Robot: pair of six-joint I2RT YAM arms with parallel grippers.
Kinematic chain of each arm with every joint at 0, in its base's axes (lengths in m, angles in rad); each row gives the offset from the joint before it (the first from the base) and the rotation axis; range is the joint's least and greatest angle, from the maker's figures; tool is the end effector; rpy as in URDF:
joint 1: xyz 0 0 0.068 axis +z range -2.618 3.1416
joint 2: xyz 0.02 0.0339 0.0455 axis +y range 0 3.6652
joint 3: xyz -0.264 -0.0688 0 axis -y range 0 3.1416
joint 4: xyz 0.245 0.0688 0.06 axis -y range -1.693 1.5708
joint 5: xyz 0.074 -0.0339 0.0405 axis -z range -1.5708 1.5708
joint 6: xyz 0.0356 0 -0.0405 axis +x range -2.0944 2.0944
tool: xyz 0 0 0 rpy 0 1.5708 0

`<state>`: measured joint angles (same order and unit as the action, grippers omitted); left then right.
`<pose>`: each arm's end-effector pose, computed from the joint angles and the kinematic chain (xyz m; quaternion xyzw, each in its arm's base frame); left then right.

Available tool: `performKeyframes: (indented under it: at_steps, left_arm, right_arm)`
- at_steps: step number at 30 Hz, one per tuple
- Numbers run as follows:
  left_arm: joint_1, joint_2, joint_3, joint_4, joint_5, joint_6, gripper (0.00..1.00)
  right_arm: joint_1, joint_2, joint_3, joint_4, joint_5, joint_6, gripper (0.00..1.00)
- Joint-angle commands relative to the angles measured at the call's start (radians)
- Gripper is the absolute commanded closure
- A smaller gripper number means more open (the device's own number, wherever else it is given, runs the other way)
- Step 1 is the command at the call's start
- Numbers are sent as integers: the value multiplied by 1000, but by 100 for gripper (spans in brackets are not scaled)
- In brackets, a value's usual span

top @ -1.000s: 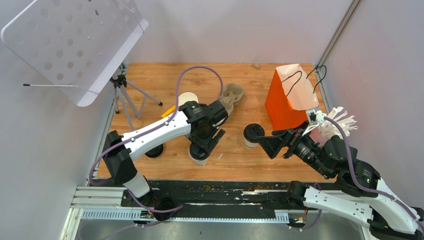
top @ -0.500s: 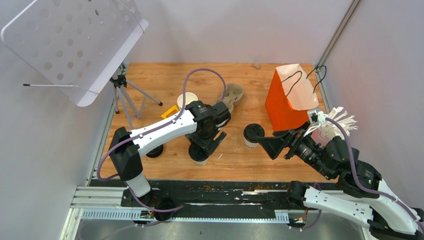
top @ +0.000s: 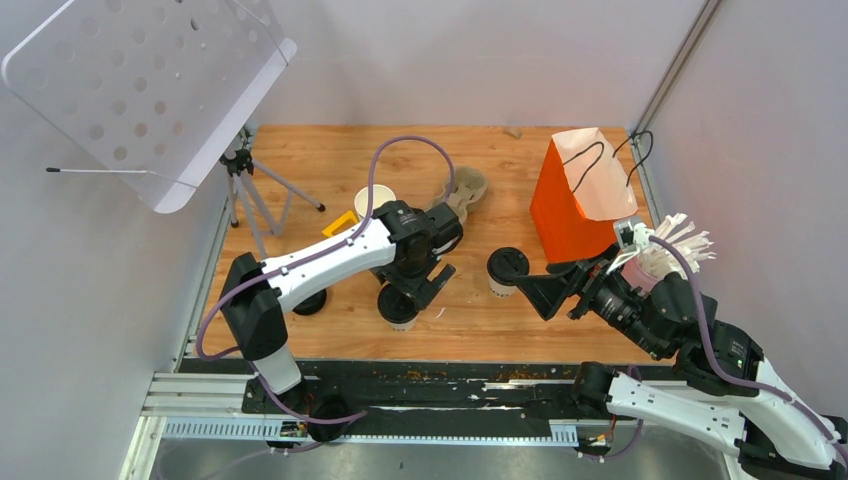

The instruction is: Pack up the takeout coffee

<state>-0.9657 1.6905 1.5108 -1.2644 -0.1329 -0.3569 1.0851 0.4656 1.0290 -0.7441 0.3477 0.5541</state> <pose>0.1843 -0.2581 0.2824 0.2944 0.9513 0.0135 0.0905 0.0410 0.0517 0.3943 -0.0916 0.7590 0.3703 0.5276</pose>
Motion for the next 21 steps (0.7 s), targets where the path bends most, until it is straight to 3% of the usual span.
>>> performKeyframes:
  at_steps: [1,6,11,15,21]
  left_arm:
    - [-3,-9,84,-22,-12,15,0]
    - [-4,-69,149,31,1,10,0]
    - [26,-190,140,113,-115,-58,0]
    - [99,-376,-31,279,-52,-111,2]
    - [150,-545,-264,364,2,-136,16]
  right_arm:
    - [-1,9,29,6,-14,-17,0]
    - [-1,34,17,-5,-63,-50,0]
    - [-1,26,-21,18,-45,-74,0]
    - [-1,86,-30,28,-71,-87,8]
    - [-1,208,-59,121,-147,-74,23]
